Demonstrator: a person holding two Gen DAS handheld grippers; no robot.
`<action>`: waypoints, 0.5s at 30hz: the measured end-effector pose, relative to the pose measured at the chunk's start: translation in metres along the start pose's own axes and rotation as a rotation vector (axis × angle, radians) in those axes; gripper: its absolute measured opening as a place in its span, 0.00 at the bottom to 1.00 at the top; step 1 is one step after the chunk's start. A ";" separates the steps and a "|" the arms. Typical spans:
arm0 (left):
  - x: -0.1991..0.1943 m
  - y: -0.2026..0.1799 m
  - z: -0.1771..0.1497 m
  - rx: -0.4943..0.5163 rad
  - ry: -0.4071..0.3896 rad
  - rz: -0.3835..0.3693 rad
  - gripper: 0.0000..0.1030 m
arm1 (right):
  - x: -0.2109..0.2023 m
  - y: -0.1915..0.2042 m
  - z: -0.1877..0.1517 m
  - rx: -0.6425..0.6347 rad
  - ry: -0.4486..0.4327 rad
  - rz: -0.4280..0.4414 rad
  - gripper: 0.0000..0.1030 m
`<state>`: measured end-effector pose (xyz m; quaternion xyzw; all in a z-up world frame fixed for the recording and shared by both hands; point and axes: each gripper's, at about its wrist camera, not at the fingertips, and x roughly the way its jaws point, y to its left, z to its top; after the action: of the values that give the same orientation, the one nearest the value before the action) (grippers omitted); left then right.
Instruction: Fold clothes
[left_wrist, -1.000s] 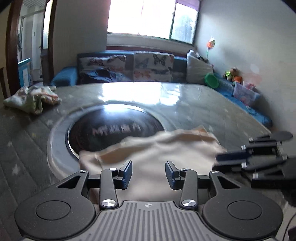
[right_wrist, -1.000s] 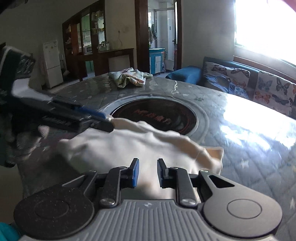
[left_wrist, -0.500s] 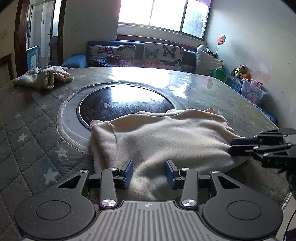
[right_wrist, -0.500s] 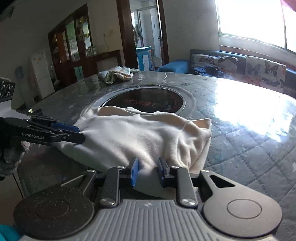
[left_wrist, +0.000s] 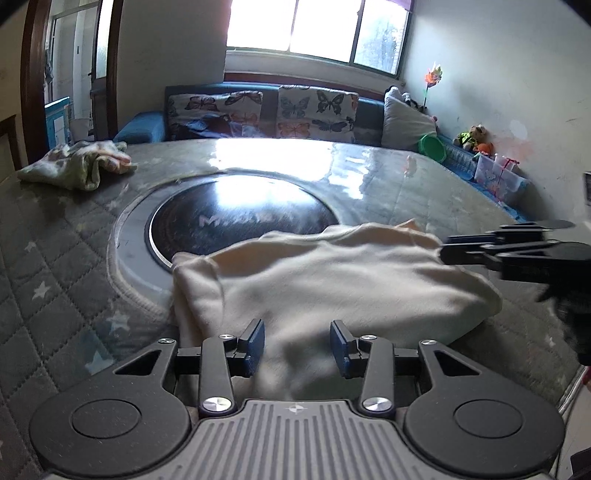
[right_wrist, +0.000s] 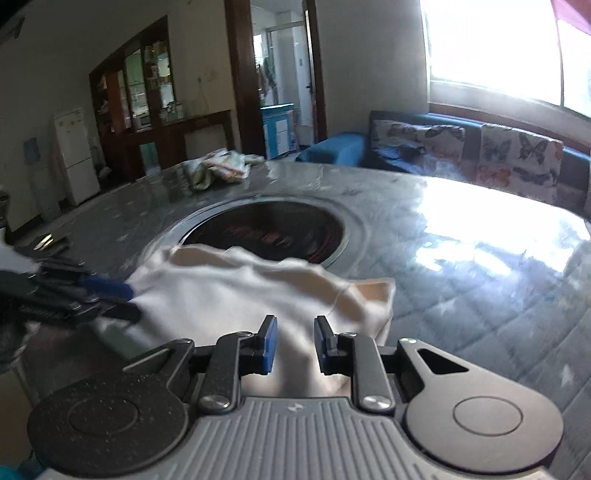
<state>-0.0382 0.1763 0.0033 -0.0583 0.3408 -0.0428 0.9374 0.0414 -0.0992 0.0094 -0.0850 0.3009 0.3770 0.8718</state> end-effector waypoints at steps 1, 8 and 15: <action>-0.001 -0.002 0.002 0.003 -0.006 -0.005 0.41 | 0.005 -0.004 0.004 -0.002 0.005 -0.020 0.19; 0.007 -0.023 0.012 0.053 -0.011 -0.054 0.44 | 0.016 -0.035 0.006 0.076 0.015 -0.124 0.20; 0.029 -0.057 0.017 0.124 0.012 -0.116 0.44 | 0.035 -0.033 0.000 0.034 0.049 -0.121 0.05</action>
<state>-0.0075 0.1180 0.0062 -0.0195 0.3391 -0.1182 0.9331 0.0838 -0.1012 -0.0136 -0.0973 0.3230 0.3160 0.8868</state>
